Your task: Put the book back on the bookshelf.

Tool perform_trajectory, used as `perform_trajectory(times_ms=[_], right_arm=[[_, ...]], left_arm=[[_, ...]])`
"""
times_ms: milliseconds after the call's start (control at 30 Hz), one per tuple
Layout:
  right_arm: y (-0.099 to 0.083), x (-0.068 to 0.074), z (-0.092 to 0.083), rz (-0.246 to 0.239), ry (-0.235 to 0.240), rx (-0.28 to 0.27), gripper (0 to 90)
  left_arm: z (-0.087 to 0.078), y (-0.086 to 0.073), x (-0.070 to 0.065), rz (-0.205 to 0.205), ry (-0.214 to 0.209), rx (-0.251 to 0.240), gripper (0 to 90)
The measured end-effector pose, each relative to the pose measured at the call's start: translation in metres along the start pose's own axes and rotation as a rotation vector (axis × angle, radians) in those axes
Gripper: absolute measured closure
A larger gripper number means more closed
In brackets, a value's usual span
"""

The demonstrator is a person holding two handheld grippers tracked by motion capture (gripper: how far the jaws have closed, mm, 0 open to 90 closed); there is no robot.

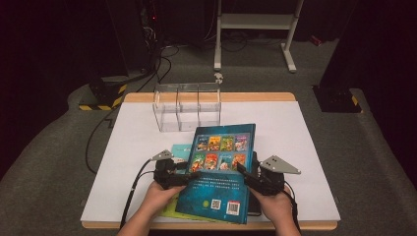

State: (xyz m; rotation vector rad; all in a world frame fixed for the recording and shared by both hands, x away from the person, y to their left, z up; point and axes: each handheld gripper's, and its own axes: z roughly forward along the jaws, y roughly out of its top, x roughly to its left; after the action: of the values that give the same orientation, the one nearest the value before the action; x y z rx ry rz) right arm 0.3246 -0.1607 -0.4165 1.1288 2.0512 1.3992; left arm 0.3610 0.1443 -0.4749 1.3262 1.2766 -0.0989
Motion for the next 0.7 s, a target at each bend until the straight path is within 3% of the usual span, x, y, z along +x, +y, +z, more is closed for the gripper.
perform_trajectory(times_ms=[267, 367, 433, 700], right_arm=[[0.0, -0.001, 0.0, 0.009, 0.008, -0.008, 50.8], [0.001, -0.003, 0.002, 0.033, 0.022, -0.003, 50.6], [0.003, -0.005, 0.002, 0.051, 0.041, 0.002, 50.6], [0.01, -0.003, 0.005, 0.032, 0.051, 0.001, 50.5]], left_arm=[[0.0, 0.001, -0.002, 0.001, 0.001, 0.004, 14.7], [-0.003, 0.001, -0.004, 0.032, 0.015, -0.031, 19.4], [-0.004, 0.002, -0.006, 0.031, 0.018, -0.042, 20.4], [-0.011, 0.006, -0.008, 0.038, 0.035, -0.074, 24.7]])
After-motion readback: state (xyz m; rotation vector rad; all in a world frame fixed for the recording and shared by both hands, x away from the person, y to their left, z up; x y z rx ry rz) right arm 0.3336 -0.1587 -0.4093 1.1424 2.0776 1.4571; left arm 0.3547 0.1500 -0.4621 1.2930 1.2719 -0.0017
